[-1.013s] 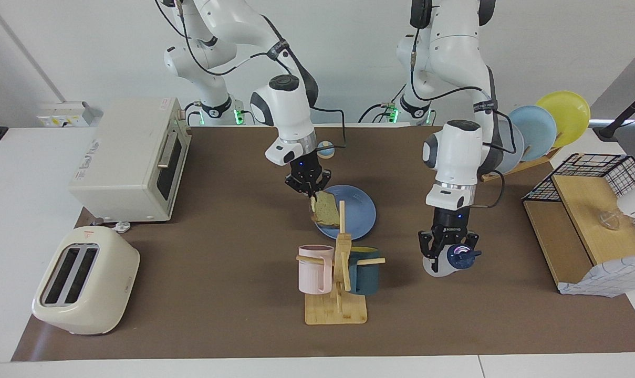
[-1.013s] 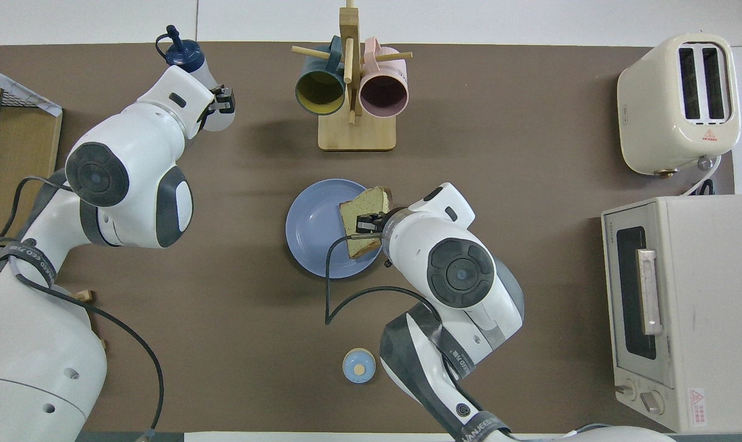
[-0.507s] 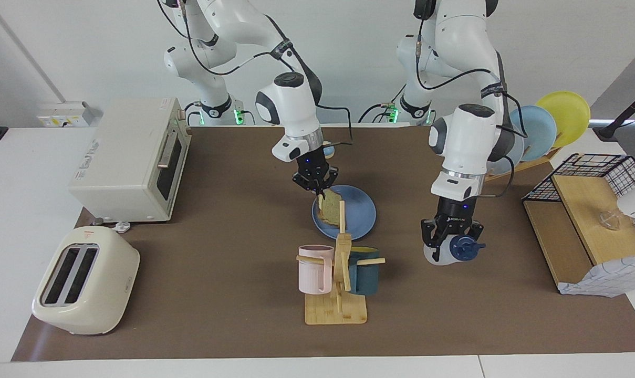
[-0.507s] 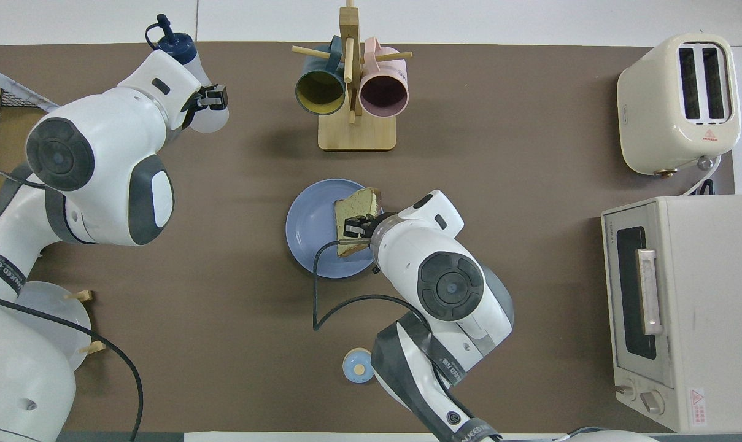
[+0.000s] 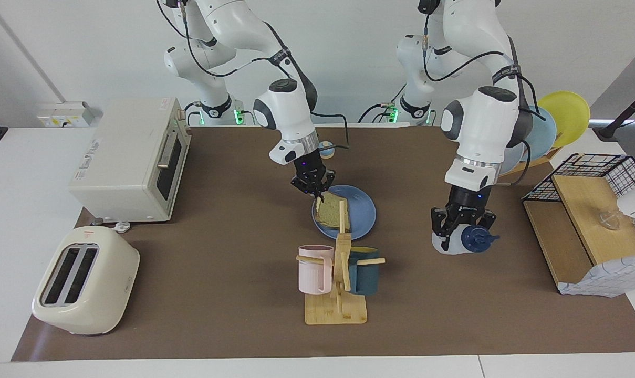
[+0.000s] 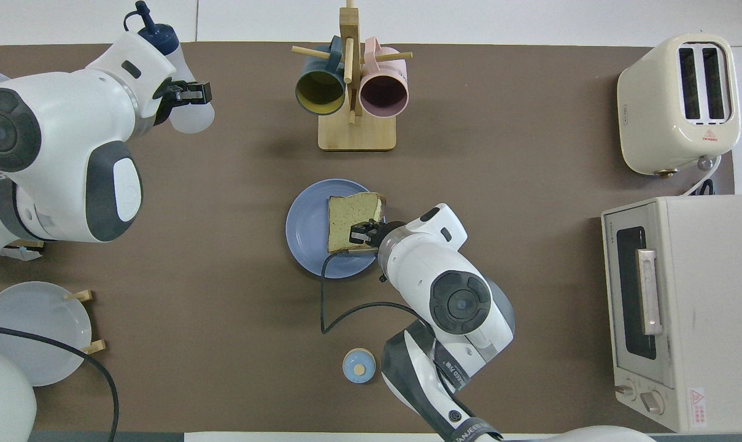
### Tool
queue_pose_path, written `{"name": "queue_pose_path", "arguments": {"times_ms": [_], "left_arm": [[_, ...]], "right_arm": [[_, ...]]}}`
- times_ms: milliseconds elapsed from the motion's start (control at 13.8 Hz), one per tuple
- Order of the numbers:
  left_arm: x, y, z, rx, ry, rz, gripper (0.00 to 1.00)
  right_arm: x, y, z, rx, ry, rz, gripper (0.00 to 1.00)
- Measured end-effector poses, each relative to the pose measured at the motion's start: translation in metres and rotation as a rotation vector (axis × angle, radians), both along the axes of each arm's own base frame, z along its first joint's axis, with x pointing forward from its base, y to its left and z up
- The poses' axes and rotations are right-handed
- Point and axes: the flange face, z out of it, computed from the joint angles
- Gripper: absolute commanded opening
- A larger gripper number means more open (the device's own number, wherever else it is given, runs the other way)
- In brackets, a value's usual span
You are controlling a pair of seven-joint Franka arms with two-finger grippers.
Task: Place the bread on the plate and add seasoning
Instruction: 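Grasp the bottle and lift it with the left gripper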
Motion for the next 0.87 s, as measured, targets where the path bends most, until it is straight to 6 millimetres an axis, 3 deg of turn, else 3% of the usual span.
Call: {"name": "queue_pose_path", "arguments": {"times_ms": [145,217,289,362,651,868], "left_arm": [[-0.006,0.01,0.014,-0.004,0.029,-0.032,0.0],[-0.01,0.016,0.024,-0.005,0.045,-0.059,0.0],[-0.016,0.021,0.034,-0.002,0.061,-0.091,0.0],[-0.022,0.025,0.044,0.002,0.074,-0.119,0.0],[-0.041,0.041,0.067,0.036,0.129,-0.248,0.0],[-0.048,0.054,0.068,0.079,0.172,-0.364,0.0]], "right_arm": [[-0.002,-0.002,-0.004,-0.005,0.007,-0.001,0.0],[-0.002,-0.002,-0.005,-0.006,0.008,-0.001,0.18],[-0.002,-0.002,-0.005,-0.007,0.009,-0.001,0.77],[-0.002,-0.002,-0.006,-0.007,0.01,-0.002,1.0],[-0.001,0.0,-0.002,0.001,0.0,0.0,1.0],[0.003,0.003,0.007,0.014,-0.016,-0.002,1.0]]}}
